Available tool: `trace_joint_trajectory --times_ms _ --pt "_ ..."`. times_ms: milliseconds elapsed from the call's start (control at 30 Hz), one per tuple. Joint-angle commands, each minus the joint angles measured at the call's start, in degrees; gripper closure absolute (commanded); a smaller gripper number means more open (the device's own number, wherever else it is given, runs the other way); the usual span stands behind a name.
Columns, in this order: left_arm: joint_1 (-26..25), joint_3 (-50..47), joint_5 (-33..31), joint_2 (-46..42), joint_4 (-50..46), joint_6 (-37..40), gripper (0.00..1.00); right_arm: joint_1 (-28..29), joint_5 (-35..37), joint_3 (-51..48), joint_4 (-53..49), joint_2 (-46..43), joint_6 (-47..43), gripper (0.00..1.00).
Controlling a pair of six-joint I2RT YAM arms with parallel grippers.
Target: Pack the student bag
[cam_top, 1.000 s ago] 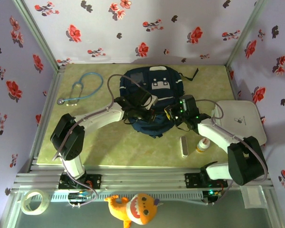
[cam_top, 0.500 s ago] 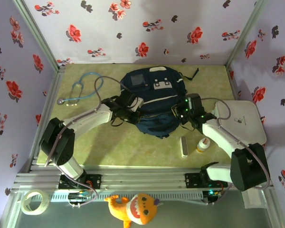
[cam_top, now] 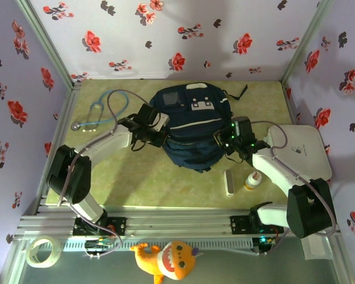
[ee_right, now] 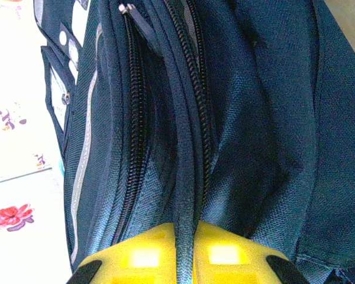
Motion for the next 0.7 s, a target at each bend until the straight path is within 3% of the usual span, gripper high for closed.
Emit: trace_joint_trajectory --times_ms 0,300,667 --pt "2.8 2.7 -6.2 0.9 0.1 5.9 1.00 -2.0 5.1 1.3 -2.6 -0.3 -2.6 0.89" --pt "4.5 7.3 -5.7 5.2 0.5 16.8 1.00 -2.1 4.3 2.1 -3.9 -0.1 -4.0 0.89" --pt "8.3 16.2 -7.0 13.4 0.9 10.9 1.00 -1.8 -0.7 2.7 -0.7 1.7 -4.9 0.88"
